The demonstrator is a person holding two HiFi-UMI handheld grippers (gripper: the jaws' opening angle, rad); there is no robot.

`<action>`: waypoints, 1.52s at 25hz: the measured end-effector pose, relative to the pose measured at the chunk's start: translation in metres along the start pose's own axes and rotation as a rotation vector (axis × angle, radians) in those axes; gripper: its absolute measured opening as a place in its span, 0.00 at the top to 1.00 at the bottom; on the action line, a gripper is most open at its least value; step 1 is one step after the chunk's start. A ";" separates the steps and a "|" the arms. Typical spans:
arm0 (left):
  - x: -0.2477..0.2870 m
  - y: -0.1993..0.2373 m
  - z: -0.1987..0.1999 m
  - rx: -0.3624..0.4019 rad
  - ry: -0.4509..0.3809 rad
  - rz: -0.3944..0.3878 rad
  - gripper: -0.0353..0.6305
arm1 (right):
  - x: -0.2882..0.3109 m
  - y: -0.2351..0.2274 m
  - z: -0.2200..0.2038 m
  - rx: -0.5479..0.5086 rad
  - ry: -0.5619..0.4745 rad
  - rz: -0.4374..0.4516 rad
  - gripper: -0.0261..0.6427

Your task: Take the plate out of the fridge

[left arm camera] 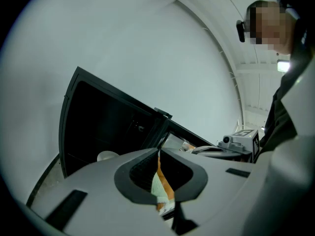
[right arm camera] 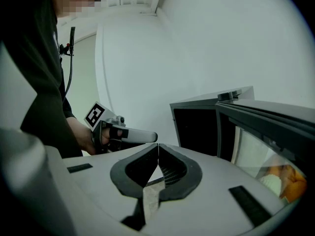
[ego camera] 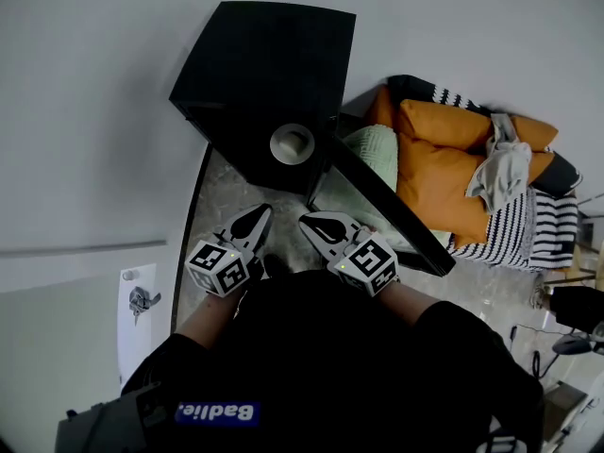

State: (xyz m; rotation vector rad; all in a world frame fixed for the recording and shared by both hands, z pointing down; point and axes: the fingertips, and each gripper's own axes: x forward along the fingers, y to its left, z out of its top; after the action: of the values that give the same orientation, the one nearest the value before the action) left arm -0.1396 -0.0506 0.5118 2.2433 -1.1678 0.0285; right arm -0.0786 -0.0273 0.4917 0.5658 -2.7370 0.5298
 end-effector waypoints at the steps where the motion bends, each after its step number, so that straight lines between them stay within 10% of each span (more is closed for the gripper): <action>1: 0.002 0.002 -0.002 -0.010 0.004 -0.007 0.93 | 0.000 -0.001 0.000 -0.001 0.000 -0.004 0.94; 18: 0.022 0.031 -0.022 -0.206 0.006 -0.018 0.89 | -0.019 -0.008 -0.004 0.001 0.005 -0.045 0.94; 27: 0.033 0.063 -0.038 -0.516 -0.065 -0.038 0.86 | -0.026 -0.009 -0.015 0.028 0.033 -0.040 0.94; 38: 0.057 0.090 -0.037 -0.619 -0.095 -0.041 0.82 | -0.030 -0.011 -0.029 0.051 0.075 -0.022 0.94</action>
State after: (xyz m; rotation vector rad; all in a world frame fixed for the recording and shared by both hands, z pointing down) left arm -0.1630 -0.1121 0.6027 1.7284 -1.0037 -0.4054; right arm -0.0412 -0.0146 0.5100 0.5753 -2.6500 0.6051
